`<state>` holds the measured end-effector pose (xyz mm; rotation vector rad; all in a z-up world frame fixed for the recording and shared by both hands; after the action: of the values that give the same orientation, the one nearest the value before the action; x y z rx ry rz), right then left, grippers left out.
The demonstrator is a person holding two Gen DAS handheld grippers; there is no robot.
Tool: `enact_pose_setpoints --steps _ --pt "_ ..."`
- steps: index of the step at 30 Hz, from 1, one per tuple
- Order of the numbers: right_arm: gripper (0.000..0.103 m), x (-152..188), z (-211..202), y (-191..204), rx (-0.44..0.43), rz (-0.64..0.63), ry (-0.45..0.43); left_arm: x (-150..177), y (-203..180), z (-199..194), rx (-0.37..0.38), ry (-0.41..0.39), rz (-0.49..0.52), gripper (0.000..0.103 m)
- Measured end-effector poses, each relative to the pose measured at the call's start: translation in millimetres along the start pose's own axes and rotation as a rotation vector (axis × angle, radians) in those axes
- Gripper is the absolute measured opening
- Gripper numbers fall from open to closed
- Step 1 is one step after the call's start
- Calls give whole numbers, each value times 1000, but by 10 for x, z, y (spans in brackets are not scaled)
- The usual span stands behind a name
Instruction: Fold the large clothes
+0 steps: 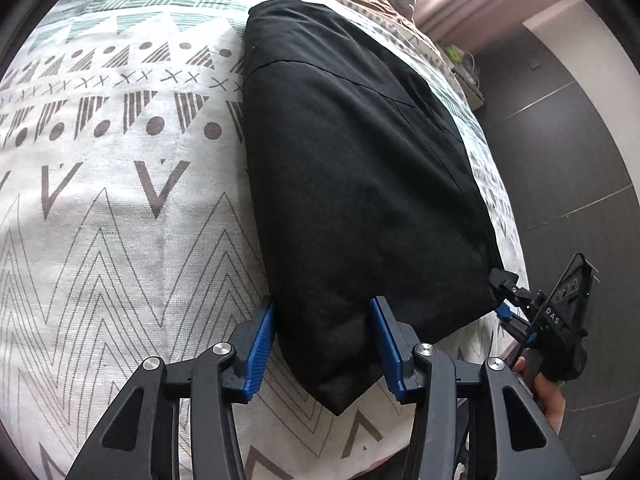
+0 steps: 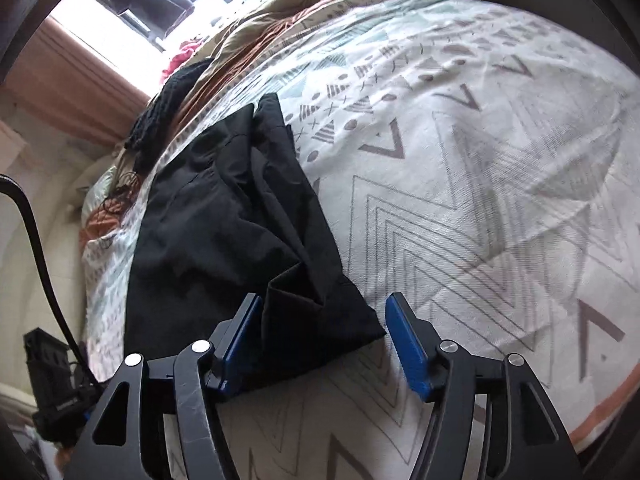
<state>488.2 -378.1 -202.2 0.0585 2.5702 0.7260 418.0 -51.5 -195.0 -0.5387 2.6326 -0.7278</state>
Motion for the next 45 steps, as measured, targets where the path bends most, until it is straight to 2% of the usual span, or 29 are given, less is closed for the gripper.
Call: enact_pose_setpoints --steps 4,5,6,7,10,12,18,23,35,45 --pt "63 17 116 -34 -49 28 38 10 16 56 -4 14 -9 49" --pt "59 25 129 -47 -71 38 39 10 18 64 -2 13 -11 46" --pt "45 33 133 -42 -98 39 37 12 25 65 -1 12 -7 39" --pt "37 44 133 -34 -126 43 38 11 12 64 -6 5 1 33" --pt "27 73 98 22 -148 37 30 11 -43 36 -19 -15 30 24" --pt "24 80 65 62 -157 40 25 6 -57 -27 -15 -32 39 21" --pt "22 162 -20 285 -172 11 34 -12 113 -262 -4 -41 44 18" --pt "22 400 -62 516 -210 -10 57 61 293 -493 0 -47 49 17" --pt "22 1132 -63 999 -290 -37 118 526 854 -1028 -4 -51 41 17" --pt "22 1564 -117 1257 -316 -80 137 848 1075 -1274 -2 -65 34 17"
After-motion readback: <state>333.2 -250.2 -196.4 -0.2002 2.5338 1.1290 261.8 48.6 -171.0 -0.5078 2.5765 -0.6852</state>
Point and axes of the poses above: each gripper's, at about its wrist camera, not at the fingertips, and z roughly the way its jaws point, y to its left, x to its underside, the point moved 4 cm from there along z, roughly the way its jaws point, and after that the axes turned 5 degrees about -z, right-handed, at the moved point
